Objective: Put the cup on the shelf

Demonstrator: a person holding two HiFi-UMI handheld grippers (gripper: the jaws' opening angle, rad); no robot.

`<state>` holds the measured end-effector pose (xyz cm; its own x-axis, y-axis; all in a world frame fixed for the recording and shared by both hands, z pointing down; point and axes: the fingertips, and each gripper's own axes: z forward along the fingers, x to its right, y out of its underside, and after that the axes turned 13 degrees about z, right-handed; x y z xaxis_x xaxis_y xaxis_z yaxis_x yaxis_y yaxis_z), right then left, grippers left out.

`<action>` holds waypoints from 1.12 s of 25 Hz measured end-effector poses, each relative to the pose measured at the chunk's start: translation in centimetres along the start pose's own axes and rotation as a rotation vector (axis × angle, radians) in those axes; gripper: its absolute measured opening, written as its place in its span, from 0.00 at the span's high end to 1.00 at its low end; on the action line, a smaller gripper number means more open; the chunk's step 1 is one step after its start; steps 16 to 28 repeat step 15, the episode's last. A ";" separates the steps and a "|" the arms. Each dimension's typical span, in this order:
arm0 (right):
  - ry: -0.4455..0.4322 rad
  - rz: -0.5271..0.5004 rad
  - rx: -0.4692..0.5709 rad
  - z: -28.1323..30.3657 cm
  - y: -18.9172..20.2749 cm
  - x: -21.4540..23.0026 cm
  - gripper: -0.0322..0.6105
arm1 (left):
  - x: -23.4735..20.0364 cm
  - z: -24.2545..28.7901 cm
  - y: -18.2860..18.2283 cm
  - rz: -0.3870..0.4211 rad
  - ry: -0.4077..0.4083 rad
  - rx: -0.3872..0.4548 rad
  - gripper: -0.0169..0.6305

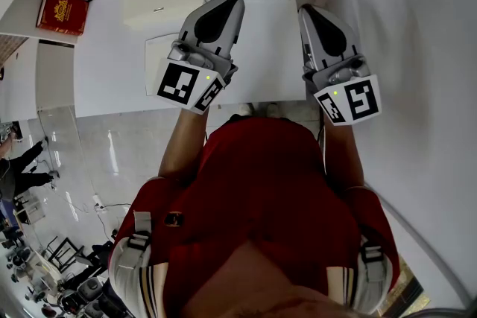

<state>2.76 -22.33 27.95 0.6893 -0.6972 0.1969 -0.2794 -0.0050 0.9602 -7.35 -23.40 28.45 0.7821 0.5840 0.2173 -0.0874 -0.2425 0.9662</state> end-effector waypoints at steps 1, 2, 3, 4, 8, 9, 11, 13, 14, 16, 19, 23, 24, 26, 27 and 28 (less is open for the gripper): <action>0.001 0.000 0.001 0.0 0.0 0.0 0.95 | 0.0 0.0 0.0 0.001 0.000 -0.001 0.96; 0.001 0.000 0.001 0.0 0.0 0.1 0.95 | 0.0 0.0 0.0 0.001 0.001 -0.002 0.96; 0.001 0.000 0.001 0.0 -0.1 0.1 0.95 | 0.0 0.1 0.0 0.001 0.001 -0.002 0.96; 0.001 0.000 0.001 0.1 -0.1 0.0 0.95 | -0.1 0.1 0.0 0.001 0.001 -0.003 0.96; -0.001 0.000 0.001 0.1 -0.2 0.2 0.95 | 0.0 0.3 0.0 0.003 0.000 -0.005 0.96; -0.001 0.000 0.001 0.0 -0.2 0.3 0.95 | 0.0 0.3 0.0 0.004 0.000 -0.005 0.96; 0.000 0.000 0.001 -0.1 -0.2 0.3 0.95 | 0.1 0.4 0.0 0.005 0.001 -0.006 0.96; 0.000 0.001 0.001 -0.1 -0.2 0.4 0.95 | 0.1 0.4 0.0 0.005 0.001 -0.007 0.96; 0.000 0.001 0.001 -0.1 -0.2 0.3 0.95 | 0.1 0.4 0.0 0.005 0.001 -0.007 0.96; -0.001 0.001 0.001 -0.1 -0.3 0.3 0.95 | 0.1 0.4 -0.1 0.005 0.001 -0.007 0.96; -0.001 0.001 0.001 -0.1 -0.3 0.3 0.95 | 0.1 0.4 -0.1 0.005 0.001 -0.007 0.96; -0.001 0.001 0.001 -0.1 -0.3 0.3 0.95 | 0.1 0.4 -0.1 0.005 0.001 -0.007 0.96; -0.001 0.001 0.001 -0.1 -0.3 0.3 0.95 | 0.1 0.4 -0.1 0.005 0.001 -0.007 0.96; -0.001 0.001 0.001 -0.1 -0.3 0.3 0.95 | 0.1 0.4 -0.1 0.005 0.001 -0.007 0.96; -0.001 0.001 0.001 -0.1 -0.3 0.3 0.95 | 0.1 0.4 -0.1 0.005 0.001 -0.007 0.96; -0.001 0.001 0.001 -0.1 -0.3 0.3 0.95 | 0.1 0.4 -0.1 0.005 0.001 -0.007 0.96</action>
